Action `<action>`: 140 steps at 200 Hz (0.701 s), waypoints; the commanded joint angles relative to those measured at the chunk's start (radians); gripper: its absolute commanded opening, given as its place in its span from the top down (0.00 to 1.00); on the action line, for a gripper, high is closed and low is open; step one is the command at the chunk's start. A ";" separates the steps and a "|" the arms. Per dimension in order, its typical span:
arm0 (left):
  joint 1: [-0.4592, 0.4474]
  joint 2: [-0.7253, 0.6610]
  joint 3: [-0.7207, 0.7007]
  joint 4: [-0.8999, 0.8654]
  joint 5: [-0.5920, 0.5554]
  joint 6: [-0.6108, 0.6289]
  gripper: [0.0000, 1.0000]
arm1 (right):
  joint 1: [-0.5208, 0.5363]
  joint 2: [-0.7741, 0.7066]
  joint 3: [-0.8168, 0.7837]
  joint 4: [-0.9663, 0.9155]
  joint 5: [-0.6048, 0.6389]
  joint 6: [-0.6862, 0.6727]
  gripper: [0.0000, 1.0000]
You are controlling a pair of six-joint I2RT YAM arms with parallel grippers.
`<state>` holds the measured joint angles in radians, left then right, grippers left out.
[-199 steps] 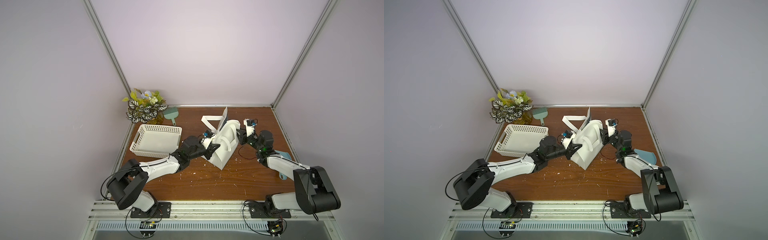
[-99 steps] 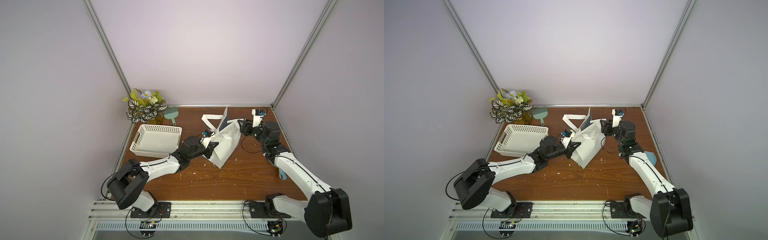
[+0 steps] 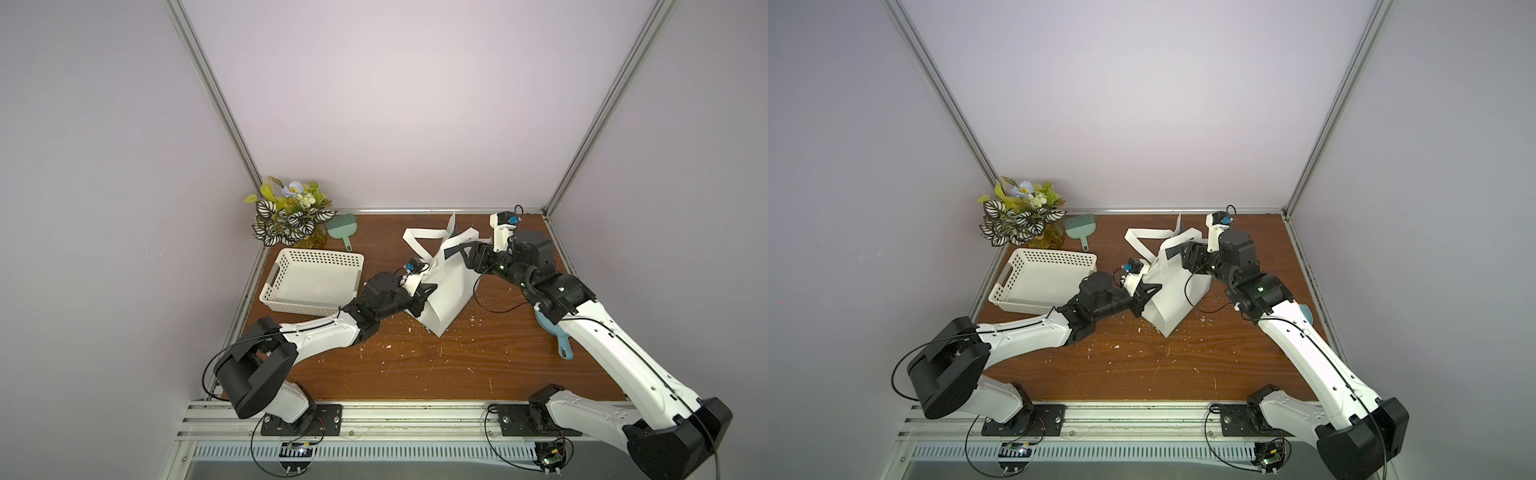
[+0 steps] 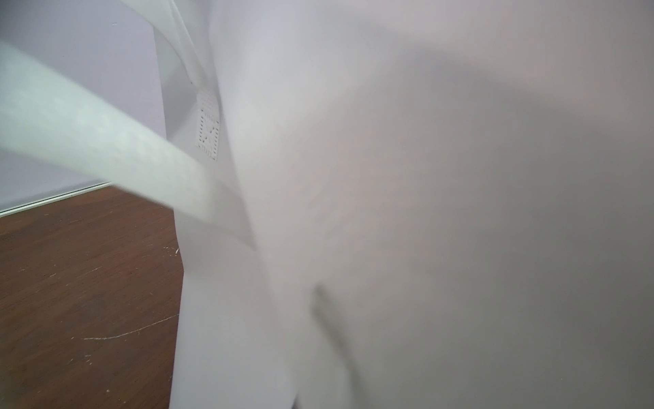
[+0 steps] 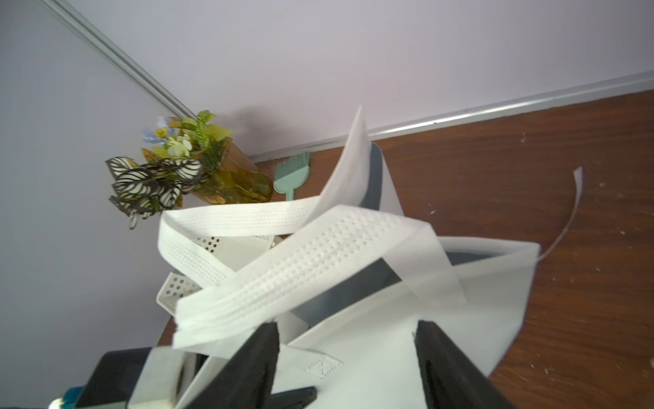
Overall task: Place the ice pack in the delivery bag
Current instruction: Close the delivery bag at the center of the board, then seal the delivery bag at the center of the board.
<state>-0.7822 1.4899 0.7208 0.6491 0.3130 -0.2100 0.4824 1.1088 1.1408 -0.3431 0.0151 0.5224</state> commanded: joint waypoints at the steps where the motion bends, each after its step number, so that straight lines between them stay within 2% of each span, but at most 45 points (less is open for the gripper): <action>1: 0.001 -0.009 -0.002 0.086 0.008 0.002 0.99 | 0.001 -0.122 0.019 -0.053 0.117 -0.048 0.32; 23: 0.001 -0.003 0.004 0.089 0.015 0.002 0.99 | 0.001 -0.181 0.042 -0.067 0.167 -0.094 0.32; 45: 0.001 0.004 0.010 0.089 0.016 0.003 0.99 | 0.002 -0.135 0.130 -0.106 0.116 -0.120 0.32; 87: 0.001 0.006 0.011 0.086 0.013 0.009 0.99 | 0.068 0.046 0.217 -0.119 -0.013 0.000 0.37; 111: 0.001 0.006 0.013 0.088 0.012 0.011 0.99 | 0.128 0.128 0.247 -0.140 -0.010 0.072 0.37; 140: 0.001 0.013 0.017 0.090 0.018 0.012 0.99 | 0.153 0.190 0.293 -0.156 -0.008 0.108 0.37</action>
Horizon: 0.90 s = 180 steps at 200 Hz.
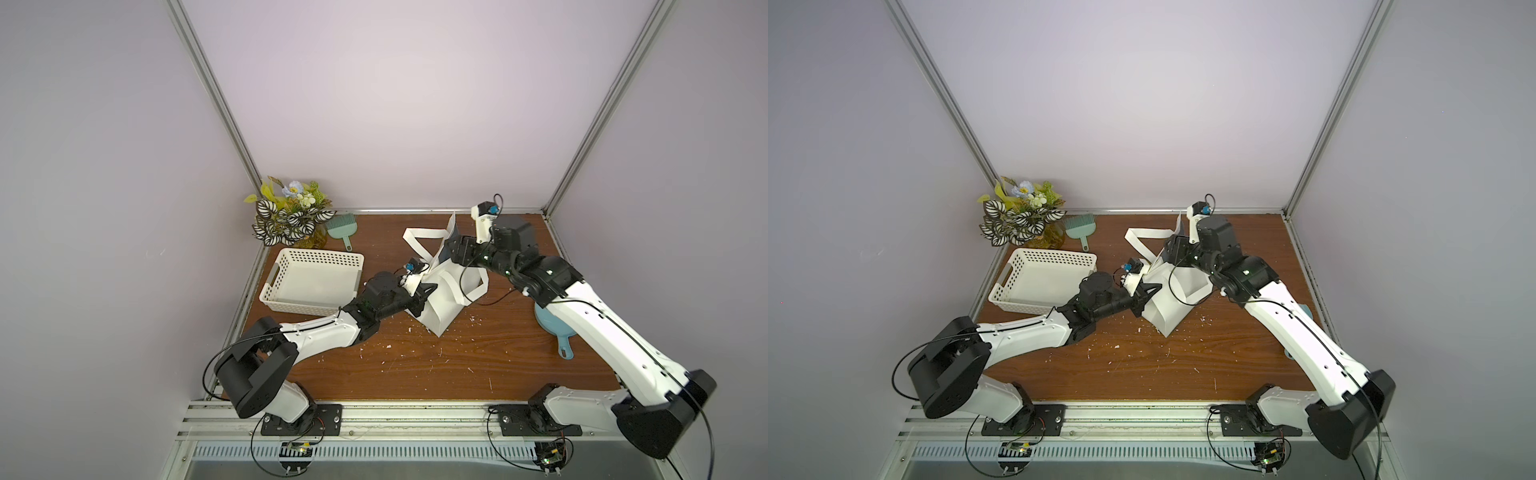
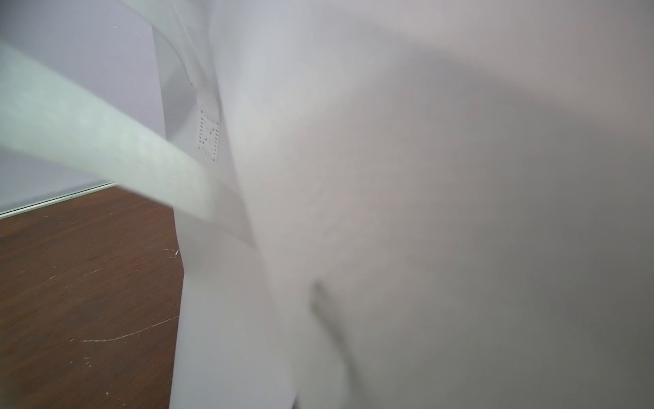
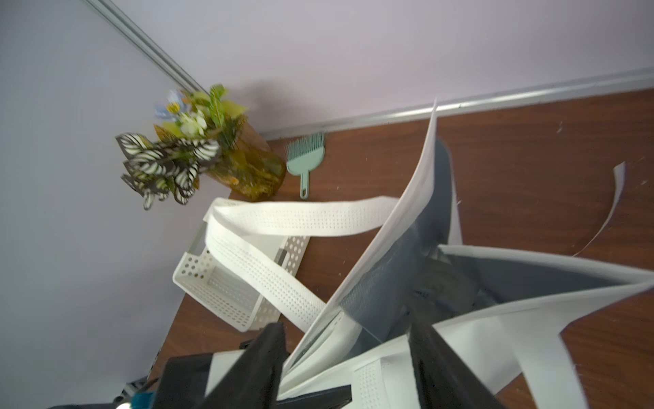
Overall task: Place the ice pack in the delivery bag
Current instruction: Seal the delivery bag at the center of the board.
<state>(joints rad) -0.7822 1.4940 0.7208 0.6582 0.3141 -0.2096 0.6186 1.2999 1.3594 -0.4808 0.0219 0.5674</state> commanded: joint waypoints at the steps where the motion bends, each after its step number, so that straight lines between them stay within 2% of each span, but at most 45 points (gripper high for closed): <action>1: 0.001 0.009 0.017 0.081 0.017 0.012 0.99 | 0.016 0.001 0.078 -0.021 -0.015 0.065 0.37; 39: 0.001 0.013 0.029 0.060 0.003 0.021 0.99 | 0.024 0.086 0.159 -0.121 0.018 0.060 0.38; 98: 0.001 0.017 0.040 0.051 -0.032 0.009 1.00 | 0.027 0.054 0.071 -0.130 0.030 0.069 0.43; 135: 0.001 0.019 0.047 0.041 -0.042 0.002 1.00 | 0.029 0.044 0.041 -0.124 0.023 0.072 0.52; 180: 0.000 0.018 0.048 0.044 -0.067 -0.024 1.00 | 0.030 0.030 -0.004 -0.110 -0.003 0.092 0.54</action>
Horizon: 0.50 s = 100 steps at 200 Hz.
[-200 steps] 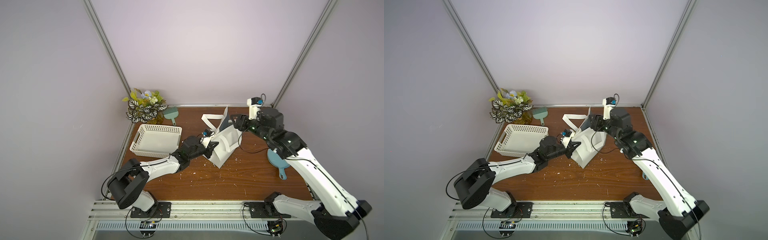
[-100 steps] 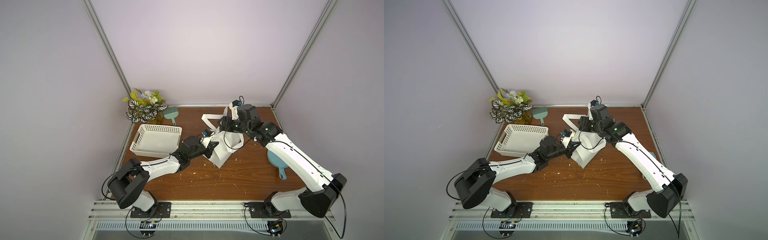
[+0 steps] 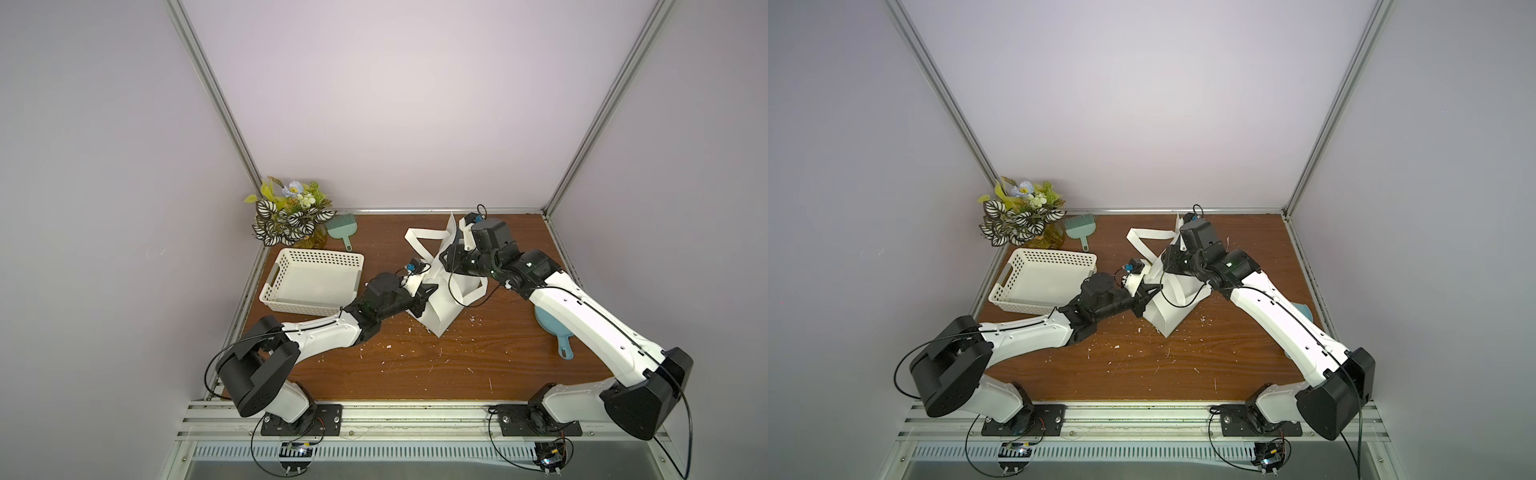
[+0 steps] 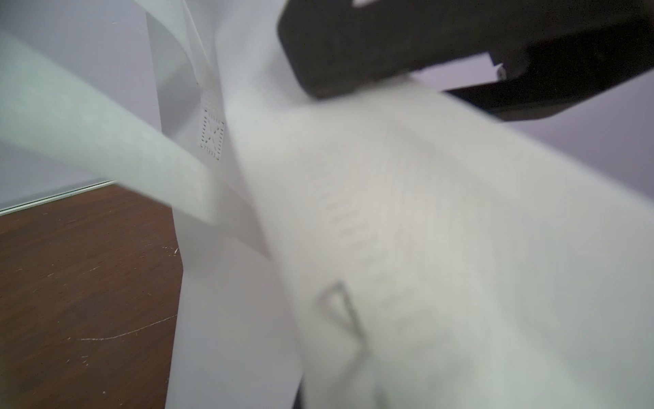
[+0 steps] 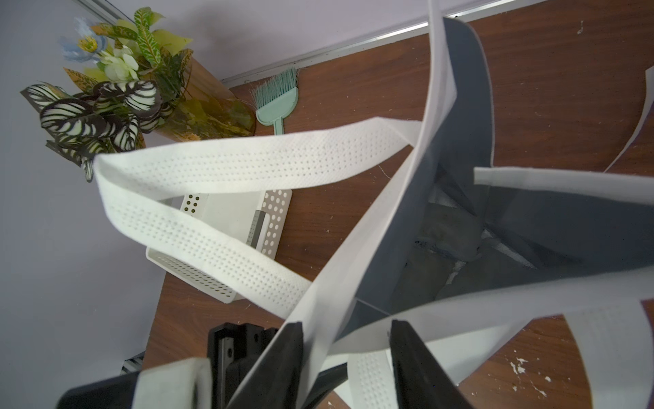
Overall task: Place the ice pack in the delivery bag
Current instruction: Seal the delivery bag at the center of the board.
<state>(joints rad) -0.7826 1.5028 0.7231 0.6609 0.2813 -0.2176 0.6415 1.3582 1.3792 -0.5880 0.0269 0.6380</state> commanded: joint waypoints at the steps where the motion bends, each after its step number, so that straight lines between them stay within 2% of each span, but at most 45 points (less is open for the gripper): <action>1: 0.001 0.010 0.045 0.041 -0.034 -0.016 1.00 | 0.006 -0.028 -0.025 -0.003 -0.009 0.022 0.54; 53: -0.003 0.013 0.058 0.025 -0.052 -0.020 1.00 | 0.008 -0.034 -0.044 -0.003 -0.011 0.030 0.54; 100: -0.016 0.012 0.058 0.037 -0.053 -0.023 1.00 | 0.008 -0.026 -0.111 0.078 -0.047 0.055 0.56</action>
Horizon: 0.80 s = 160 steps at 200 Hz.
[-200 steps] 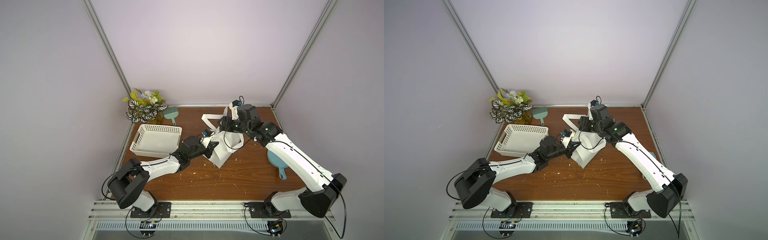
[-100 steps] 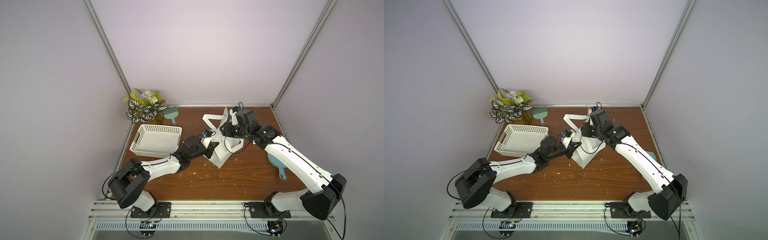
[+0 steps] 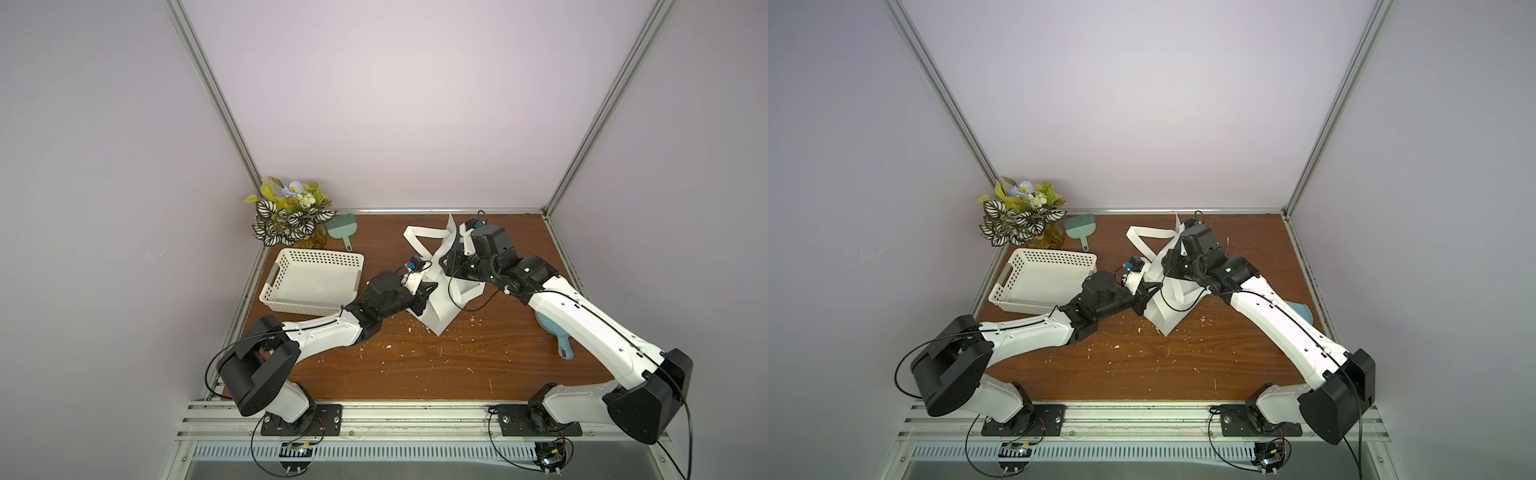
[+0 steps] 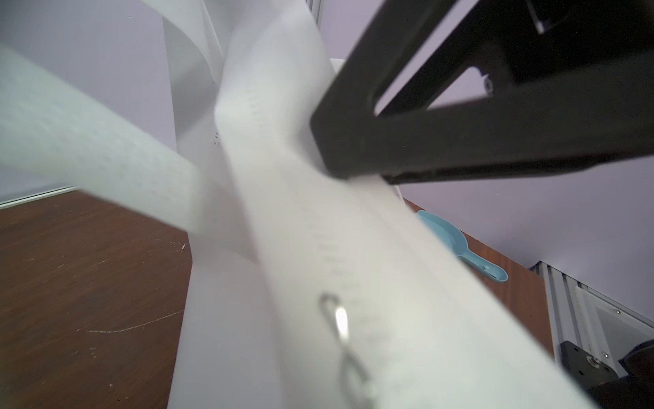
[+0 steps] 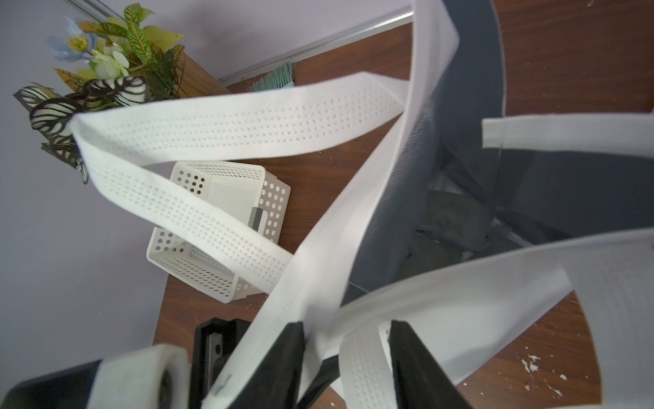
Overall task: Place the ice pack in the delivery bag
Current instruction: Seal the delivery bag at the center of the board.
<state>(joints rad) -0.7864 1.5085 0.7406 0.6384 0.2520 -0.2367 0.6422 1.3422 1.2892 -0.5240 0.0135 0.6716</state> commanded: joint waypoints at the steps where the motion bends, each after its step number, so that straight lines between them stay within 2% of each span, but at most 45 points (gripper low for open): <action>1: -0.012 0.006 0.040 0.060 -0.025 -0.005 1.00 | 0.007 -0.010 -0.021 0.015 -0.035 0.021 0.56; 52: -0.030 0.007 0.041 0.063 -0.056 -0.017 0.97 | 0.006 -0.013 -0.054 0.050 -0.048 0.030 0.57; 160: -0.060 0.023 0.065 0.075 -0.081 -0.015 0.98 | 0.026 -0.011 -0.123 0.128 -0.114 0.079 0.57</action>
<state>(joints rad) -0.8295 1.5230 0.7559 0.6323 0.1753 -0.2581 0.6487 1.3426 1.1881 -0.3973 -0.0620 0.7280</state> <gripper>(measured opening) 0.051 0.426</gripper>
